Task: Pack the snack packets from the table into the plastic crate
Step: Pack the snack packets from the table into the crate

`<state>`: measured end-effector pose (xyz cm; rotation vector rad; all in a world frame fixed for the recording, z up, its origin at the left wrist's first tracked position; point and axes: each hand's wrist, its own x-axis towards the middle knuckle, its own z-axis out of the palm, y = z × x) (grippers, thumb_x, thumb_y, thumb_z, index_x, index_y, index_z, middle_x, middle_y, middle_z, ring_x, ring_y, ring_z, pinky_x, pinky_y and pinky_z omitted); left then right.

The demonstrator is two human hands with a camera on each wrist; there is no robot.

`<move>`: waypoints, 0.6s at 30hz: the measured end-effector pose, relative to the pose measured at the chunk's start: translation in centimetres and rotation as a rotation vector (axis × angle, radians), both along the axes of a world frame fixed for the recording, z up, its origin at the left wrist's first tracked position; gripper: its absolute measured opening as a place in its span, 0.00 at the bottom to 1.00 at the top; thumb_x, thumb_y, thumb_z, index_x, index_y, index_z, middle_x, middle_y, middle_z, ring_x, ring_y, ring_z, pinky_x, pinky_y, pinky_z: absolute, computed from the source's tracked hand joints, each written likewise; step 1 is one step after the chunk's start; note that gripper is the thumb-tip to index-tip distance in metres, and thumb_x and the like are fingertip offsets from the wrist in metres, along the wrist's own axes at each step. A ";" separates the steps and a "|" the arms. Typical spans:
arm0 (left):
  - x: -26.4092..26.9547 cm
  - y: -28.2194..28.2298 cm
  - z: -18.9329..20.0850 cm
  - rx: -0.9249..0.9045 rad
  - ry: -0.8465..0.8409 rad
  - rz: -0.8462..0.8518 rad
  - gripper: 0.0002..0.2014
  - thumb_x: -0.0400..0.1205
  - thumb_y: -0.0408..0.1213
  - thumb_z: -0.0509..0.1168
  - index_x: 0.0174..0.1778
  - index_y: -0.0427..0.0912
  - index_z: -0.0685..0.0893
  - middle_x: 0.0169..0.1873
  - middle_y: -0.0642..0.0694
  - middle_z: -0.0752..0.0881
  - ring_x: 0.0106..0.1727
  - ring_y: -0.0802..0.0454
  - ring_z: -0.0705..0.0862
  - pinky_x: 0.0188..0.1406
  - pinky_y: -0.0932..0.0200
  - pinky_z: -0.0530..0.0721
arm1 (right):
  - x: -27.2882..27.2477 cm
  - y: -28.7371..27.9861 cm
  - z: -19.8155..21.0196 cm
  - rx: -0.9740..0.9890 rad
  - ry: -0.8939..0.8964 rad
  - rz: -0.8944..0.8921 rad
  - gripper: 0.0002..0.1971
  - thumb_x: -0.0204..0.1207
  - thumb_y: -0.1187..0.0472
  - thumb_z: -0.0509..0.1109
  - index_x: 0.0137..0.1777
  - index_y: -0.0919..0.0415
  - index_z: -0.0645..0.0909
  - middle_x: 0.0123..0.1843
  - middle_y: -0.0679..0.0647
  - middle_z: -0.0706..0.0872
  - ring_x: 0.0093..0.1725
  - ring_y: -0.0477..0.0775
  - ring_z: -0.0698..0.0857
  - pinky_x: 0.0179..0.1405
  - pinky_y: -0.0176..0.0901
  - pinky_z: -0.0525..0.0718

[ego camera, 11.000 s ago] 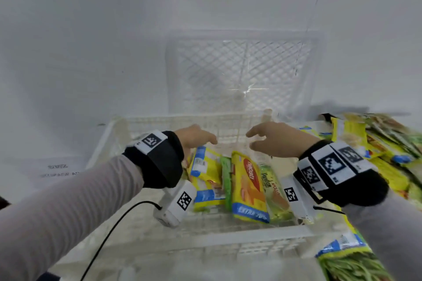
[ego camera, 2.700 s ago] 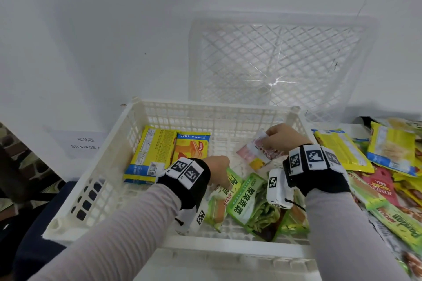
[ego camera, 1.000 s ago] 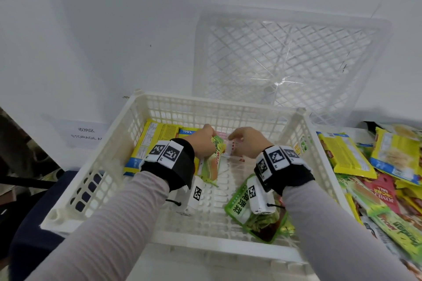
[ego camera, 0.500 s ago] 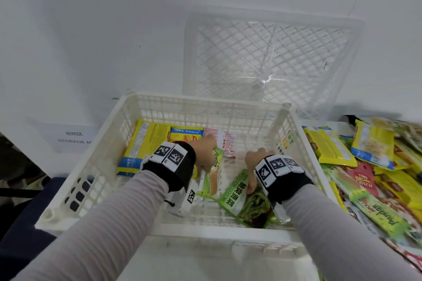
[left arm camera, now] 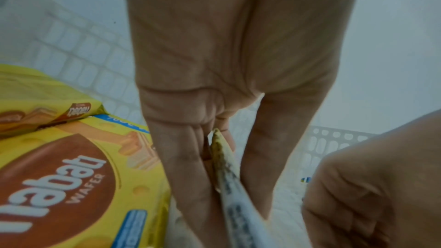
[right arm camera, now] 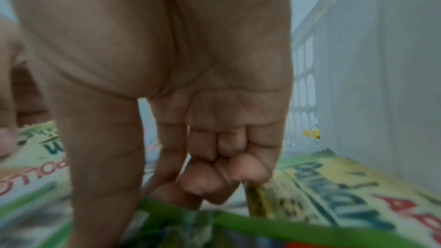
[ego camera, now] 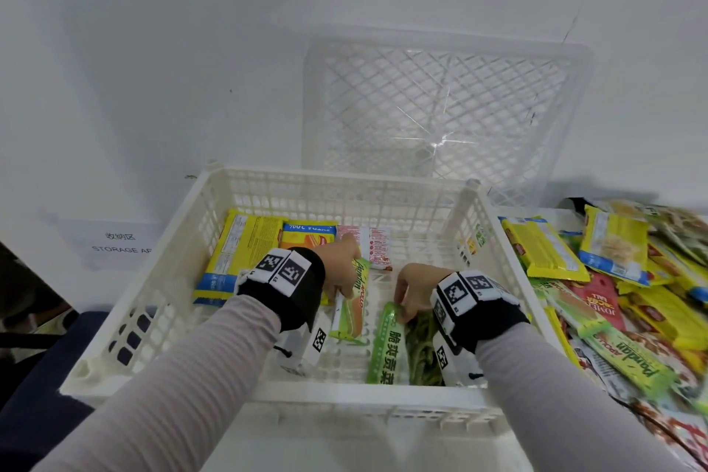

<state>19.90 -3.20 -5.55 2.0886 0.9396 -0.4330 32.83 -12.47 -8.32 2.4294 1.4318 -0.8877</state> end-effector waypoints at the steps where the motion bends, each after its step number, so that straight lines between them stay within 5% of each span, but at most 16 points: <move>1: 0.0 0.1 0.0 -0.010 -0.014 0.018 0.29 0.77 0.25 0.69 0.71 0.39 0.63 0.38 0.42 0.77 0.33 0.48 0.80 0.28 0.61 0.81 | 0.2 0.0 0.1 -0.009 0.003 -0.007 0.20 0.69 0.59 0.78 0.61 0.64 0.84 0.60 0.57 0.86 0.59 0.59 0.84 0.56 0.46 0.81; 6: -0.6 2.1 0.7 -0.067 -0.205 0.202 0.23 0.77 0.20 0.57 0.66 0.41 0.64 0.34 0.43 0.72 0.31 0.49 0.73 0.29 0.55 0.75 | 1.2 -0.1 1.8 0.096 0.021 -0.170 0.17 0.81 0.64 0.61 0.66 0.71 0.78 0.66 0.65 0.81 0.60 0.61 0.81 0.52 0.45 0.78; 10: -0.9 3.7 1.1 -0.052 -0.424 0.437 0.19 0.75 0.20 0.54 0.59 0.44 0.67 0.37 0.43 0.72 0.34 0.48 0.73 0.27 0.59 0.75 | 2.8 -0.3 3.1 0.392 0.100 -0.504 0.18 0.81 0.69 0.54 0.70 0.71 0.68 0.64 0.67 0.78 0.62 0.64 0.78 0.53 0.46 0.74; 14: -0.5 3.5 0.8 -0.034 -0.462 0.448 0.18 0.76 0.21 0.53 0.58 0.45 0.67 0.33 0.44 0.72 0.30 0.50 0.72 0.23 0.63 0.71 | 3.4 -0.6 2.9 0.833 -0.107 -0.677 0.34 0.77 0.72 0.53 0.83 0.58 0.50 0.63 0.65 0.79 0.58 0.65 0.81 0.51 0.54 0.80; 18: 0.5 2.4 -0.1 -0.026 -0.454 0.343 0.19 0.77 0.21 0.53 0.59 0.45 0.66 0.31 0.45 0.70 0.29 0.50 0.70 0.25 0.60 0.70 | 3.4 0.2 1.4 0.826 -0.340 -0.582 0.26 0.80 0.72 0.52 0.78 0.67 0.54 0.52 0.66 0.84 0.47 0.64 0.84 0.36 0.46 0.74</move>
